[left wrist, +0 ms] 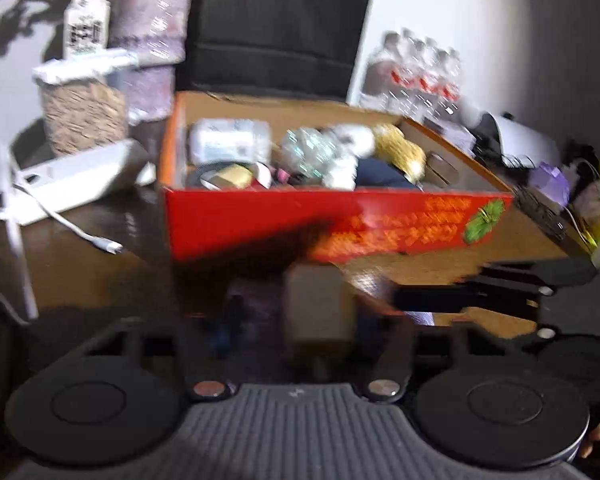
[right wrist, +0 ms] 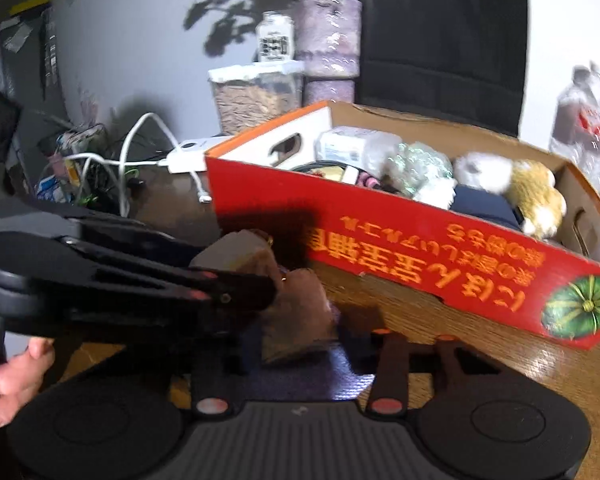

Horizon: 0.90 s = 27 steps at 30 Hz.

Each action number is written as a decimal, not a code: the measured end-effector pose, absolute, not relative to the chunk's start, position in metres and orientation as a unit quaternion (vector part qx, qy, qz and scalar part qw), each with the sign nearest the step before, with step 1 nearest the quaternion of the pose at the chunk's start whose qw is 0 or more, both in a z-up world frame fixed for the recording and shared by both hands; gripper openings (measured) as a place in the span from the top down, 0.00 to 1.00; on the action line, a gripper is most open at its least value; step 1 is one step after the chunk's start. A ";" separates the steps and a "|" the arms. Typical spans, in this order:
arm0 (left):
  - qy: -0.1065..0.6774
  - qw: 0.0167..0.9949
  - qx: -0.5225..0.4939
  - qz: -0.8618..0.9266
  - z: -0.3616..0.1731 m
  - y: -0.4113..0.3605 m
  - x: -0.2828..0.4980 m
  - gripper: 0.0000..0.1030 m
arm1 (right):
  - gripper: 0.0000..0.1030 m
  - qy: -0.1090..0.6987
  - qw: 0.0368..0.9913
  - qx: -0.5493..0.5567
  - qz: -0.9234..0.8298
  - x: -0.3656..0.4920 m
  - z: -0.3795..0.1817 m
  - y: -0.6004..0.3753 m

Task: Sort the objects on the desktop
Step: 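Grasp the white-and-yellow carton with the left tool while the right tool grasps the beige cookie, then carry the carton and cookie with both tools over the box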

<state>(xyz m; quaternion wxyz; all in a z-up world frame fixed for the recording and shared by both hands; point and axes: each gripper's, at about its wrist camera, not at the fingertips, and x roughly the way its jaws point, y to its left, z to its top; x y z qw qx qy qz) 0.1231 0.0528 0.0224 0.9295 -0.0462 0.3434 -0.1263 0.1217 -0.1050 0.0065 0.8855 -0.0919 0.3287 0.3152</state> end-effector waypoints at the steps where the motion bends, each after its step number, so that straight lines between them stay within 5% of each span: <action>1: 0.344 0.929 -0.047 -0.128 0.022 0.051 0.122 0.69 | 0.74 0.325 0.884 -0.095 0.321 0.119 0.006 -0.104; 4: 0.335 0.935 -0.026 -0.112 0.027 0.047 0.115 0.69 | 0.93 0.330 0.885 -0.090 0.317 0.115 0.009 -0.104; 27: 0.291 0.944 -0.058 -0.141 0.083 -0.022 -0.004 0.69 | 0.93 0.272 0.944 0.035 0.185 0.006 0.056 -0.277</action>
